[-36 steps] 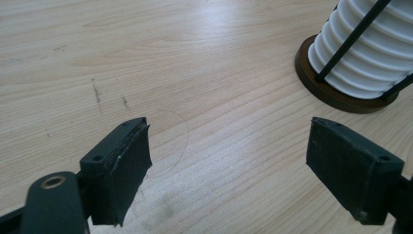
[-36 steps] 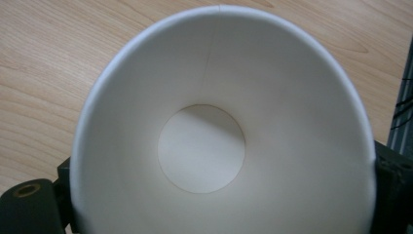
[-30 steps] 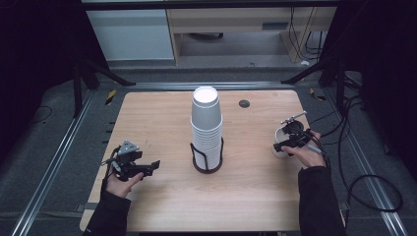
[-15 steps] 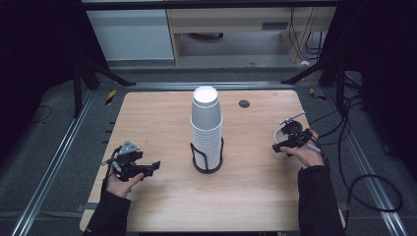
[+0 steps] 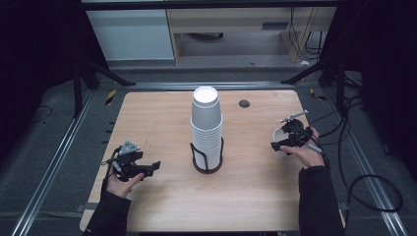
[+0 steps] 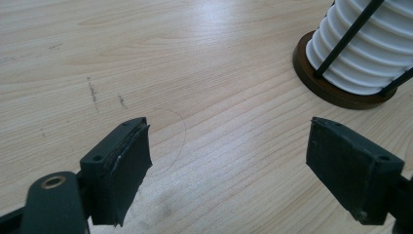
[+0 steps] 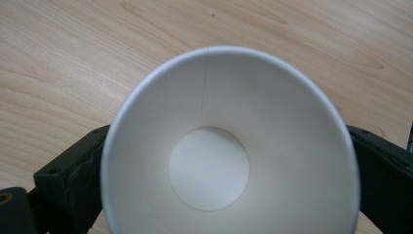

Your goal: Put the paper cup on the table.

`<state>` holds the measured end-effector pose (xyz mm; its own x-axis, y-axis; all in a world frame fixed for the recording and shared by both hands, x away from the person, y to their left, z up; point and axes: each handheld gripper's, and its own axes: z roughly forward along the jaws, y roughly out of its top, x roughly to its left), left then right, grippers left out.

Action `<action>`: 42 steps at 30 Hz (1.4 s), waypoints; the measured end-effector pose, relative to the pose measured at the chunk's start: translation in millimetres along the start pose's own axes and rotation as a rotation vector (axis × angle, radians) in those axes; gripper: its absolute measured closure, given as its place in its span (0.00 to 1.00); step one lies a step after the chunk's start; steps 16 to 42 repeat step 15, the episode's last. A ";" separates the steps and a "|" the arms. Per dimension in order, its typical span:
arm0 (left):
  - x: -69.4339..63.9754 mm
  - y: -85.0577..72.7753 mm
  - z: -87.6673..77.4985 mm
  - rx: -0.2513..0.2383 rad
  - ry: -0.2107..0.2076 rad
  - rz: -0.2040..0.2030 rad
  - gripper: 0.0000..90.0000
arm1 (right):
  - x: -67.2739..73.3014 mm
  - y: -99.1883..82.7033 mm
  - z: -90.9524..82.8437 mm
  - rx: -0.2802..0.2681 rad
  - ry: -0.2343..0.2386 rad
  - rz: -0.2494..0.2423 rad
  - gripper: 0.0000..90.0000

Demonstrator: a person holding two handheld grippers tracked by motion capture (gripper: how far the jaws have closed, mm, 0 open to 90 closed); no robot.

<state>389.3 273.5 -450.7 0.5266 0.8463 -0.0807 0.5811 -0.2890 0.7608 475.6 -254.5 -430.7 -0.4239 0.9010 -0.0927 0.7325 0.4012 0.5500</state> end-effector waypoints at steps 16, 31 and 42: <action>1.6 -0.4 -2.0 -0.011 0.012 0.001 0.17 | 6.4 -6.1 -61.9 -0.211 0.004 0.025 0.02; 1.6 -0.4 -2.0 -0.011 0.012 0.001 0.17 | 6.4 -6.1 -61.9 -0.211 0.004 0.025 0.02; 1.6 -0.4 -2.0 -0.011 0.012 0.001 0.17 | 6.4 -6.1 -61.9 -0.211 0.004 0.025 0.02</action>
